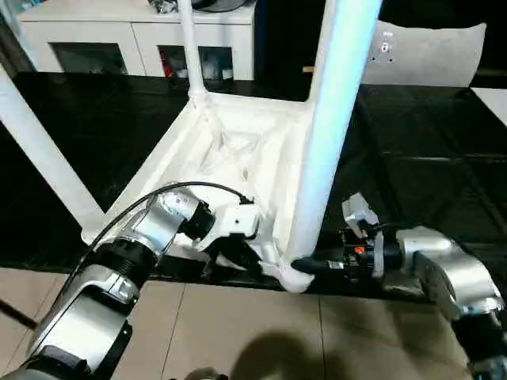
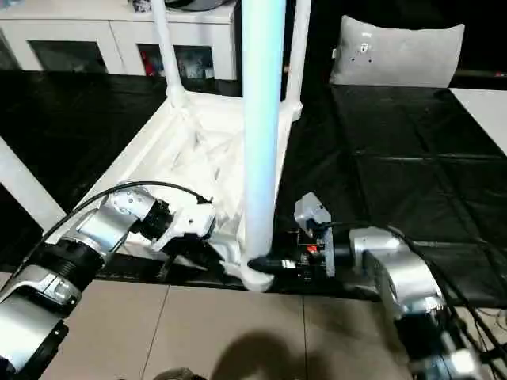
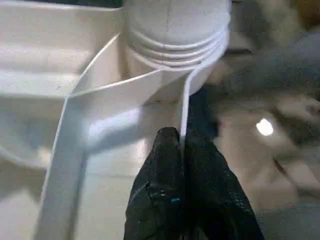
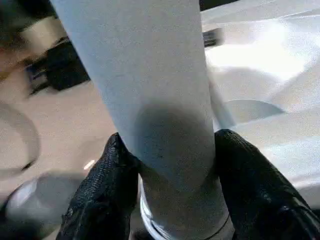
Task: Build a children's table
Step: Rotate leg to tighten
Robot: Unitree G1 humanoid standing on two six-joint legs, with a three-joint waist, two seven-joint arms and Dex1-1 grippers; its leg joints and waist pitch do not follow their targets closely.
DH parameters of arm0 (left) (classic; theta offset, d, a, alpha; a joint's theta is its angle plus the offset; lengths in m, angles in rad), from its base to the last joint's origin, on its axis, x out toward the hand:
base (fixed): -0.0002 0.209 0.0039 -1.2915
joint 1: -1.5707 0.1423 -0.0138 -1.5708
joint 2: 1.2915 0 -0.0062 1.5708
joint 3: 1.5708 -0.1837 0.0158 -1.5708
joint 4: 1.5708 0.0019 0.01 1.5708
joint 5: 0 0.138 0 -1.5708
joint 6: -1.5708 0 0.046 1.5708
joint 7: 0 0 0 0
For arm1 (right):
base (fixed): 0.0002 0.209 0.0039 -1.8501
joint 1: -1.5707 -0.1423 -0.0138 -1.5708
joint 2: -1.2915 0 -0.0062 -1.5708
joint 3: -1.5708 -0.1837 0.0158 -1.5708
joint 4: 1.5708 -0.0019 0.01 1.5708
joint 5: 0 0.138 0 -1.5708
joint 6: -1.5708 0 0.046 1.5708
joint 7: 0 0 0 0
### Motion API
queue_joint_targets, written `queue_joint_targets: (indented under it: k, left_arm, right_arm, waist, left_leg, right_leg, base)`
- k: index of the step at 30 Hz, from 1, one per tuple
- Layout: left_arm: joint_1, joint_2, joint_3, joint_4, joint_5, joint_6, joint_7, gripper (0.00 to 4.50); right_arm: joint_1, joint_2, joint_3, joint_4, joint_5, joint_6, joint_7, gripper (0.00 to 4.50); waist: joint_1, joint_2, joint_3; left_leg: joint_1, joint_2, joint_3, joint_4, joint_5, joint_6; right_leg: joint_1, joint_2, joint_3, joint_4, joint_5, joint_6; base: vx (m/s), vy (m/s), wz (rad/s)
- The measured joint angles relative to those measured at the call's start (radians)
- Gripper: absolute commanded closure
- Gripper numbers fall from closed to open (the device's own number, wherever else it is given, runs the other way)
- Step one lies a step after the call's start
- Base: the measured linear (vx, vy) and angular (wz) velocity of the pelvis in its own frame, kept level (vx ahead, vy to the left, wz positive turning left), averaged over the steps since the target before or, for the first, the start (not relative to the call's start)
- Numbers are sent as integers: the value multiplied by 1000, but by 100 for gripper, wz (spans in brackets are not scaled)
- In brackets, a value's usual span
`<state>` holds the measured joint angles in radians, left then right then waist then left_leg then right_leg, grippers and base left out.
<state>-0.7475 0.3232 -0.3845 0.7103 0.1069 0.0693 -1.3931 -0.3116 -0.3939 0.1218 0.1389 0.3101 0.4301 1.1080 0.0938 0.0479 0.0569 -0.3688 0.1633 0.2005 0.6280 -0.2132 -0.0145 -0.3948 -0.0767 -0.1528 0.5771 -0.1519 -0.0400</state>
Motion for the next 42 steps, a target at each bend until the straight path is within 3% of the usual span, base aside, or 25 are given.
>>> queue_joint_targets:
  k: [5, 8, 10, 13, 16, 20, 24, 28, 31, 37, 42]
  left_arm:
    - [0, -76, 56, 1, 8, 139, 202, 450]
    - [-19, -147, 101, 32, 17, 207, 375, 450]
    - [-43, -206, 121, 53, 27, 252, 496, 450]
    - [-43, -251, 136, 53, 26, 279, 579, 450]
    - [-43, -285, 149, 53, 26, 280, 644, 450]
    - [-52, -295, 153, 53, 25, 274, 662, 450]
    - [-52, -291, 144, 53, 25, 258, 659, 450]
    - [-45, -254, 118, 53, 26, 214, 602, 450]
    - [-39, -215, 106, 53, 28, 180, 564, 450]
    - [-35, -88, 73, 60, 31, 89, 404, 450]
    - [-25, -28, 51, 52, 23, 17, 252, 450]
  right_arm:
    - [-21, 105, -66, 3, -71, 39, -284, 248]
    - [-90, 206, -106, 58, -126, 75, -513, 249]
    - [-131, 262, -116, 87, -174, 77, -664, 249]
    - [-146, 291, -121, 108, -203, 58, -761, 249]
    - [-154, 329, -140, 123, -229, 25, -835, 184]
    - [-154, 342, -146, 126, -238, -11, -860, 150]
    - [-135, 332, -146, 115, -226, -33, -836, 120]
    - [-64, 274, -146, 63, -189, -70, -728, 79]
    - [-34, 239, -142, 20, -160, -86, -647, 59]
    - [4, 26, -159, -18, -97, -89, -396, 7]
    - [12, -71, -129, -19, -63, -90, -205, 7]
  waist:
    - [-77, -1, 0]
    - [-123, -1, 1]
    - [-145, -1, 1]
    - [-163, -1, 1]
    - [-163, 0, 0]
    - [-152, 1, 0]
    - [-140, 1, 0]
    - [-116, 1, 0]
    - [-109, 1, 0]
    - [-89, 1, 0]
    - [-74, 2, 0]
  left_leg:
    - [3, 1, -1, 1, 1, -1]
    - [1, 3, -5, 1, 1, -1]
    - [-2, 3, -9, 1, 1, -1]
    - [-3, 3, -10, 0, -2, 3]
    - [-6, 2, -12, 0, -3, 6]
    - [-19, 2, -14, -3, -3, 7]
    - [-18, 2, -14, -3, -3, 8]
    - [-18, 3, -14, -1, -3, 7]
    - [-17, 3, -14, 1, -1, 7]
    - [-16, 3, -13, 5, -1, 6]
    - [-15, 3, -13, 5, -1, 6]
  right_leg:
    - [3, 0, -4, -9, 0, 0]
    - [6, 0, -13, -18, 0, 0]
    - [6, -1, -19, -22, 0, 0]
    - [7, -1, -20, -23, 1, 0]
    - [5, -1, -20, -22, 9, -2]
    - [-10, -1, -20, -15, 7, -10]
    - [-12, -1, -20, -12, 5, -11]
    - [-11, -1, -20, -12, 6, -10]
    - [-11, -1, -20, -12, 7, -9]
    - [-8, -1, -18, -12, 10, -6]
    - [-7, -1, -18, -13, 10, -6]
  base:
    - [0, 0, 0]
    - [0, 0, 0]
    - [0, 0, 0]
    - [0, 0, 0]
    - [34, -12, 3]
    - [13, -5, 1]
    - [0, 0, 0]
    - [0, 0, 0]
    - [0, 0, 0]
    - [0, 0, 0]
    - [0, 0, 0]
